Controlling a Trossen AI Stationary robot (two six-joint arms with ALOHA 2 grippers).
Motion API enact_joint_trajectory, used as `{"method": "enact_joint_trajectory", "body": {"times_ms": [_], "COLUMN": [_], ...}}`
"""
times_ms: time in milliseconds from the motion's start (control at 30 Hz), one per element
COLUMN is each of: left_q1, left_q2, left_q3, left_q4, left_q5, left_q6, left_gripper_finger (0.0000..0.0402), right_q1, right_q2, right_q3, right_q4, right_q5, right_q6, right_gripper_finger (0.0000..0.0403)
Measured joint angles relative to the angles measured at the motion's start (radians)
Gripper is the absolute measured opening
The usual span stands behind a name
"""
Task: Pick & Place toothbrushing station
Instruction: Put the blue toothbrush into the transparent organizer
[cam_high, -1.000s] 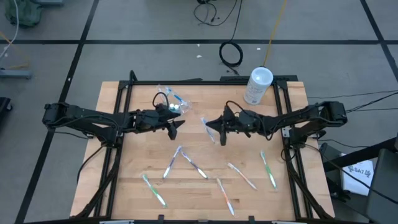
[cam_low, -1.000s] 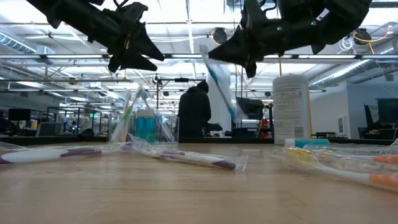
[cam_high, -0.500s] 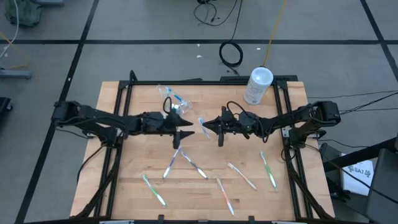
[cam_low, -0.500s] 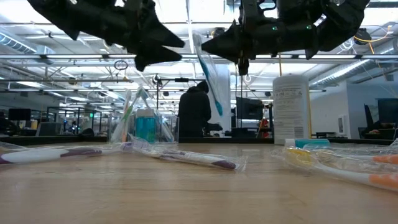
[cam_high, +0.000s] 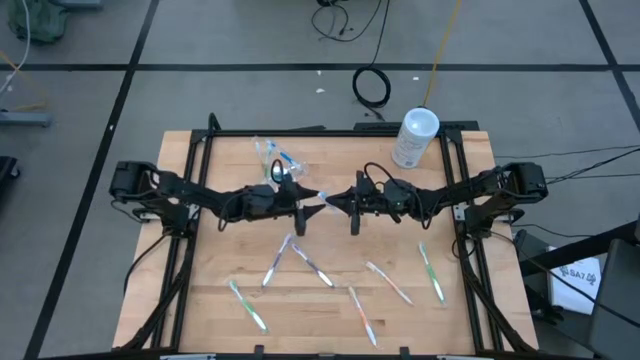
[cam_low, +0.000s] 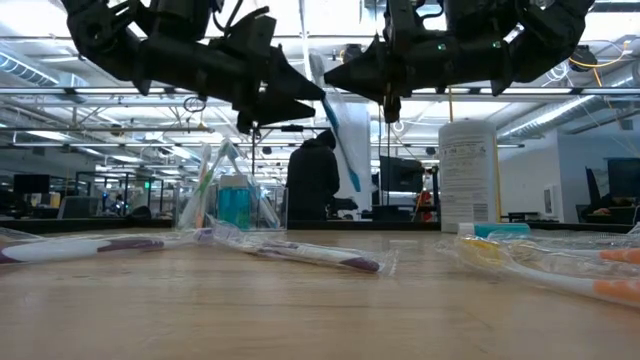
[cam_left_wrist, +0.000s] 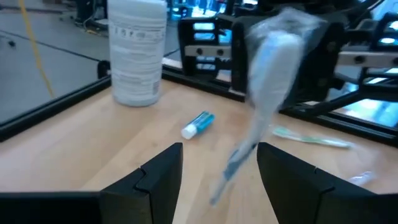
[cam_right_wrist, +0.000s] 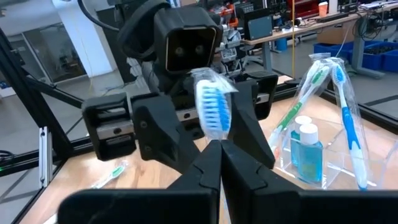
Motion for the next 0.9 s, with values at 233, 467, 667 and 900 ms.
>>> {"method": "enact_joint_trajectory", "body": {"times_ms": [233, 467, 667, 900], "left_q1": [-0.002, -0.005, -0.006, -0.004], "left_q2": [0.000, 0.000, 0.000, 0.000], "left_q3": [0.000, 0.001, 0.001, 0.001], "left_q4": [0.041, 0.051, 0.051, 0.049], "left_q5": [0.078, 0.052, 0.051, 0.051], "left_q6": [0.028, 0.025, 0.025, 0.025], "left_gripper_finger": [0.0214, 0.0213, 0.0213, 0.0203], "right_q1": [0.000, 0.000, 0.000, 0.000], "right_q2": [0.000, 0.000, 0.000, 0.000], "right_q3": [0.000, 0.000, 0.000, 0.000], "right_q4": [-0.007, -0.006, -0.005, 0.018], "right_q5": [0.002, 0.002, 0.003, 0.003], "right_q6": [0.000, 0.000, 0.035, 0.038], "right_gripper_finger": [0.0000, 0.0000, 0.0000, 0.0000]}}
